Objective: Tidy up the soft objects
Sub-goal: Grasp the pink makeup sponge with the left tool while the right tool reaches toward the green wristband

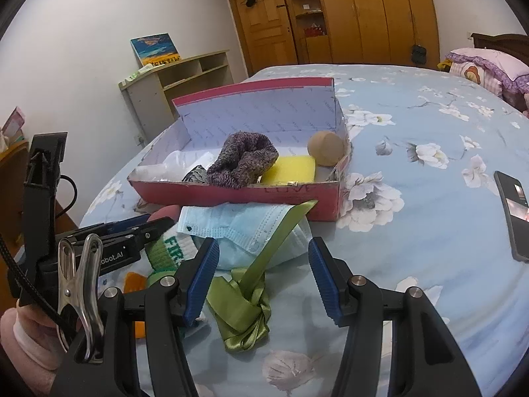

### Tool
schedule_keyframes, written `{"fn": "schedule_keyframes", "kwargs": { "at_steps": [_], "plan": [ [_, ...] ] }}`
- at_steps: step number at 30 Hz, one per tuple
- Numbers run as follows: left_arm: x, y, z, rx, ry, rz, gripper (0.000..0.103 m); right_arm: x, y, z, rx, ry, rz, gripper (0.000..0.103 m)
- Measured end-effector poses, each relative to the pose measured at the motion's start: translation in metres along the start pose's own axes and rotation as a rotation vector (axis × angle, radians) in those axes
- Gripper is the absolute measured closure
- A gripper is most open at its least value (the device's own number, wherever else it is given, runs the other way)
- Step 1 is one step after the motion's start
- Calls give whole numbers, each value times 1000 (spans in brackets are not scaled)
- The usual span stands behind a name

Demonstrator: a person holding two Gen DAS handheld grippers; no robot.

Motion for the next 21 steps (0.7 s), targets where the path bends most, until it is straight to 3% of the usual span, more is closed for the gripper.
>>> {"fn": "schedule_keyframes", "kwargs": {
  "at_steps": [8, 21],
  "plan": [
    [4, 19, 0, -35, 6, 0, 66, 6, 1, -1, 0, 5, 7, 45],
    [45, 51, -12, -44, 67, 94, 66, 49, -4, -5, 37, 77, 95, 45]
  ]
}}
Point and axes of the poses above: each gripper's, at about its wrist camera, not at the fingertips, and y roughly against the way its jaws point, x to its left, z to its top, the point moved 5 cm from there along -y, roughly the way its jaws point, and after that the axes turned 3 degrees about -z, right-handed, at the moved point
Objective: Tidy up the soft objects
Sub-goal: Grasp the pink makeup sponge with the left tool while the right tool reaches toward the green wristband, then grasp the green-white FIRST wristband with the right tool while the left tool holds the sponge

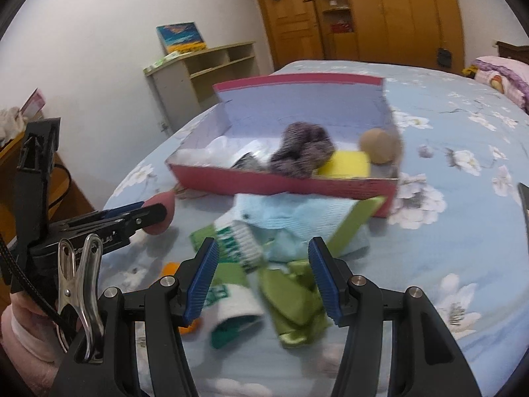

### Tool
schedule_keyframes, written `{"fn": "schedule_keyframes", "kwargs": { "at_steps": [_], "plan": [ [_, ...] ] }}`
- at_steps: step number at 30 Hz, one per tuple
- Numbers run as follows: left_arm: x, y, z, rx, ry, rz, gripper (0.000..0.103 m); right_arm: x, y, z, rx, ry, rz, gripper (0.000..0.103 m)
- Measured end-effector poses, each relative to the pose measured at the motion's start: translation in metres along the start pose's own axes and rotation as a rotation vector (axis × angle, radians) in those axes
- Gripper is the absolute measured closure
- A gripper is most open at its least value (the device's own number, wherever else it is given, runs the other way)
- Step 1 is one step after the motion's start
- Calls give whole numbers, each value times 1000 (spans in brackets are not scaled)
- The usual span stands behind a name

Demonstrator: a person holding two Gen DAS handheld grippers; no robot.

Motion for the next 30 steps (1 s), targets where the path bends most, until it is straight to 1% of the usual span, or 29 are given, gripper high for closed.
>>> {"fn": "schedule_keyframes", "kwargs": {
  "at_steps": [3, 9, 19, 21, 22, 24, 25, 30],
  "plan": [
    [8, 4, -2, -10, 18, 0, 66, 16, -8, 1, 24, 41, 29, 45],
    [15, 7, -4, -14, 38, -8, 66, 40, -29, 2, 61, 136, -2, 45],
    [17, 5, -7, -7, 50, -22, 66, 48, -56, -9, 109, 166, -29, 46],
    [17, 4, -7, -2, 51, -23, 66, 48, -56, -10, 105, 155, -17, 53],
    [16, 3, -8, -1, 50, -21, 66, 47, -56, -11, 102, 147, -14, 61],
    [15, 4, -8, -1, 47, -18, 66, 44, -54, -12, 94, 132, -5, 65],
    [14, 4, -8, -1, 46, -17, 66, 44, -52, -12, 90, 124, 6, 69],
    [12, 7, -8, -10, 39, -12, 66, 46, -39, -9, 46, 107, 58, 73]
  ]
}}
Point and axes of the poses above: each gripper's, at about its wrist camera, not at the fingertips, and y roughly against the way its jaws point, x to its left, z to its top, the point moved 5 cm from there along -y, roughly the way its jaws point, and after that the axes turned 3 degrees about -z, right-handed, at the moved point
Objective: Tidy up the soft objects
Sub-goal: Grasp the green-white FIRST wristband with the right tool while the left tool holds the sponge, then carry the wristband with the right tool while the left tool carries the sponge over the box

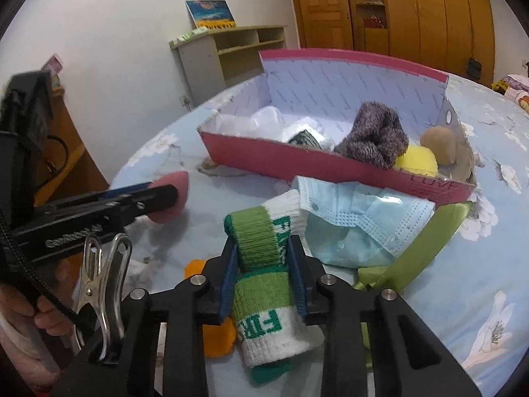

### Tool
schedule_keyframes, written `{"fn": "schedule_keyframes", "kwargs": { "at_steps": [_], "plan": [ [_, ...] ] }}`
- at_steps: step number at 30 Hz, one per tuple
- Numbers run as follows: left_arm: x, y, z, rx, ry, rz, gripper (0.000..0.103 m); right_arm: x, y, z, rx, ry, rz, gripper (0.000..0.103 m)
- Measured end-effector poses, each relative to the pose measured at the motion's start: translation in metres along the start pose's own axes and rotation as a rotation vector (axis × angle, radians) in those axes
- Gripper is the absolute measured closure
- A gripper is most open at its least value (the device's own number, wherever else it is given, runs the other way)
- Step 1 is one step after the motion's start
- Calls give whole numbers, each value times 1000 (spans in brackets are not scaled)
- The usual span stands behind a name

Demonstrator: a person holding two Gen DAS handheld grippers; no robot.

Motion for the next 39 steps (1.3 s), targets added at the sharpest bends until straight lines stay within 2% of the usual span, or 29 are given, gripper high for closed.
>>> {"fn": "schedule_keyframes", "kwargs": {
  "at_steps": [12, 16, 17, 19, 21, 26, 32, 34, 37, 39],
  "plan": [
    [-4, 8, 2, -17, -10, -3, 66, 10, 23, 5, -68, -14, 117, 73],
    [-5, 10, 2, -16, -11, -4, 66, 0, 18, 3, -41, -14, 39, 73],
    [-5, 10, 2, -17, -12, -5, 66, -3, 16, 2, -29, -31, 51, 73],
    [-7, 11, 1, -18, -16, -6, 66, -9, 12, -2, 7, -106, 136, 73],
    [-8, 11, 1, -18, -19, -9, 66, -11, 13, -2, 6, -135, 164, 73],
    [-11, 11, 0, -16, -23, -12, 66, -6, 30, 10, -75, -89, 159, 73],
    [-17, 13, 0, -18, -36, -24, 66, -10, 50, 26, -153, -14, 54, 73],
    [-18, 13, -1, -19, -38, -24, 66, -12, 53, 25, -148, -4, 41, 73],
    [-16, 14, -1, -20, -33, -20, 66, -8, 47, 20, -112, 6, 66, 73],
    [-14, 16, -1, -23, -28, -15, 66, -1, 42, 15, -88, 26, 81, 70]
  ]
}}
Point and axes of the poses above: each gripper's, at about its wrist camera, not at the fingertips, and y roughly against the way its jaws point, x to its left, z to its top, the point moved 5 cm from there along -y, roughly the way its jaws point, and after that the axes turned 3 degrees about -z, right-handed, at the moved point
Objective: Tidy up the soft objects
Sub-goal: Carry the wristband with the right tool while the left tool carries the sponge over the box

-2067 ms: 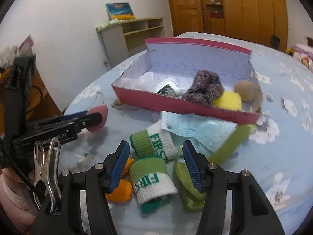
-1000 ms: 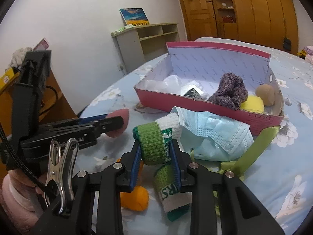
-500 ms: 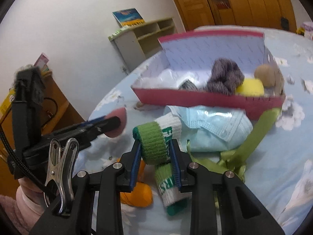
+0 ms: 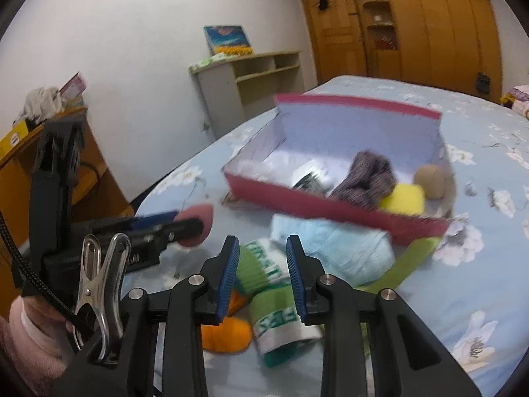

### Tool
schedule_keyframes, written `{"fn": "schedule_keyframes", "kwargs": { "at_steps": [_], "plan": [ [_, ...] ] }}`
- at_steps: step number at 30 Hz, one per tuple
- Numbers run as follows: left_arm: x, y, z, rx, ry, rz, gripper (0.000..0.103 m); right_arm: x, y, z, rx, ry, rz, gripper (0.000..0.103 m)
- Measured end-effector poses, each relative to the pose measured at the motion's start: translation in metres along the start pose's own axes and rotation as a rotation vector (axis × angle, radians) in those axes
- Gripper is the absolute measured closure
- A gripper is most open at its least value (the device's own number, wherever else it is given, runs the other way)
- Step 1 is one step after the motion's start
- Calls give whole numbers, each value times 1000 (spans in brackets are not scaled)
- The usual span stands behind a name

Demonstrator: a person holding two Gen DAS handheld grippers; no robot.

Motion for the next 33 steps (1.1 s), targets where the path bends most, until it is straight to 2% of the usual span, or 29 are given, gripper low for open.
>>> {"fn": "schedule_keyframes", "kwargs": {
  "at_steps": [5, 12, 13, 14, 17, 25, 29, 33],
  "plan": [
    [11, 2, 1, -7, 21, 15, 66, 15, -25, -12, 74, 64, -28, 49],
    [23, 1, -1, 1, 49, 22, 66, 15, -47, -22, 124, 93, -76, 49],
    [23, 0, -1, 1, 50, 21, 66, 15, -48, -22, 124, 90, -74, 54],
    [24, 0, -1, 1, 50, 20, 66, 15, -48, -22, 122, 85, -67, 65],
    [23, 1, -2, -1, 49, 20, 66, 16, -46, -22, 116, 94, -61, 78],
    [17, 4, 1, -5, 32, 23, 66, 30, -23, -15, 45, 110, 9, 82],
    [13, 7, 6, -14, 19, 20, 66, 28, -13, -7, 18, 70, 53, 82],
    [8, 10, 10, -24, 9, 13, 66, 22, -2, 4, -32, 49, 37, 82]
  ]
}}
Point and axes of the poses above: each gripper's, at about its wrist camera, not at the fingertips, and y roughly against the way its jaws point, x to its left, z to its top, the point moved 5 cm from there along -y, roughly the way its jaws point, and after that the axes turned 3 degrees about -z, right-handed, at the moved point
